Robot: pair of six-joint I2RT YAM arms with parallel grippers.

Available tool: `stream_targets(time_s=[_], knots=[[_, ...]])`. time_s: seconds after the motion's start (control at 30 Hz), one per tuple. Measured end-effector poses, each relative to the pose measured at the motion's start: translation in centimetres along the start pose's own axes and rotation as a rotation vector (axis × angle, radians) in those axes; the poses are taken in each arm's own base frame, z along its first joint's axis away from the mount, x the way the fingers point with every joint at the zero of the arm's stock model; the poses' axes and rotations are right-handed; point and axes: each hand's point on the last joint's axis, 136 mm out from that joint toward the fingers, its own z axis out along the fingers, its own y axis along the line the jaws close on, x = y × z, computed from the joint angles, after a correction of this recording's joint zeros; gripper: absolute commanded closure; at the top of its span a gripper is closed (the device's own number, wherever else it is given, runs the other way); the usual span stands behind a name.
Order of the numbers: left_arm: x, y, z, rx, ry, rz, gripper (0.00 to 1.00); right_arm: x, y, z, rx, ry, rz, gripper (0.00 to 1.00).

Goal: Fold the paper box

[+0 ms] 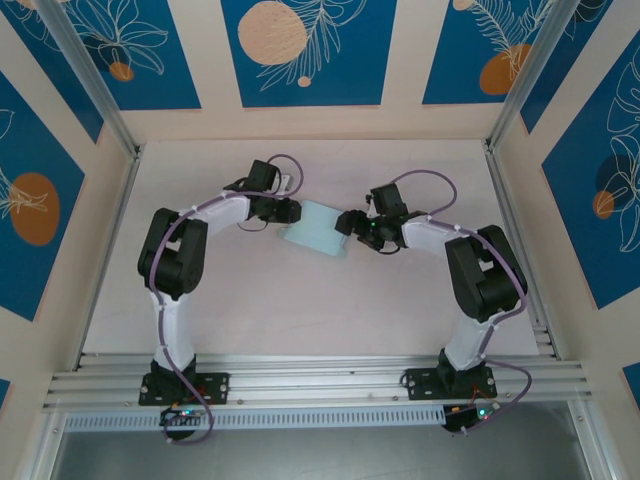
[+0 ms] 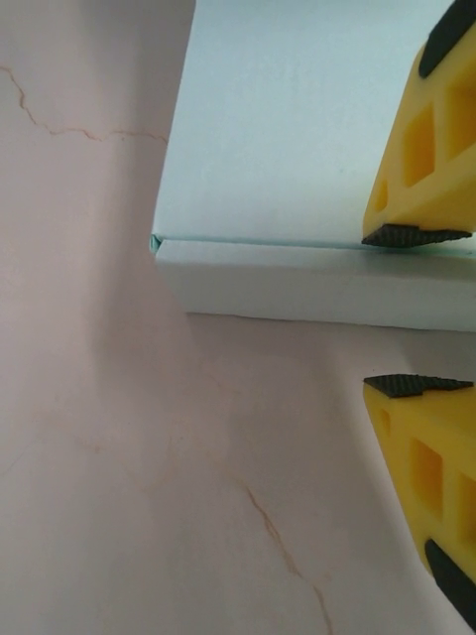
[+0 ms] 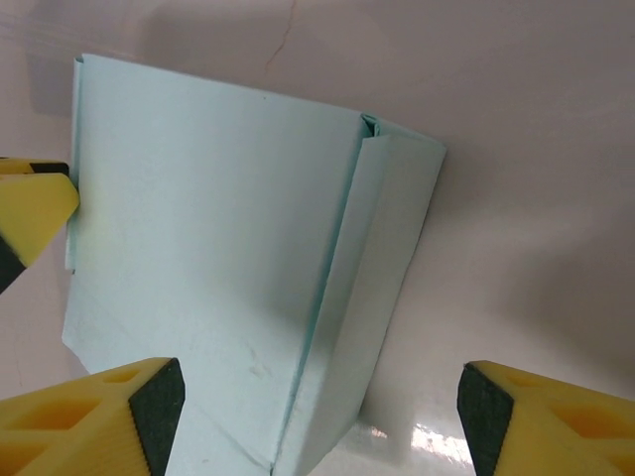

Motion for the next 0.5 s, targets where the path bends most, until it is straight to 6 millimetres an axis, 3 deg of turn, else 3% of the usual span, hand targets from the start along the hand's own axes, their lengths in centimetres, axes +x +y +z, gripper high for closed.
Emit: stream_targets(time_s=[0.2,0.5], knots=[[-0.2,0.4,-0.1,0.01,-0.004,-0.033,0.74,0.5,-0.4,1.2,-0.019,0.027,0.026,0.24],[-0.6,1.4,-0.3,0.027,-0.02,-0.068,0.75,0.3,0.6,2.2,-0.111,0.039,0.058,0.23]])
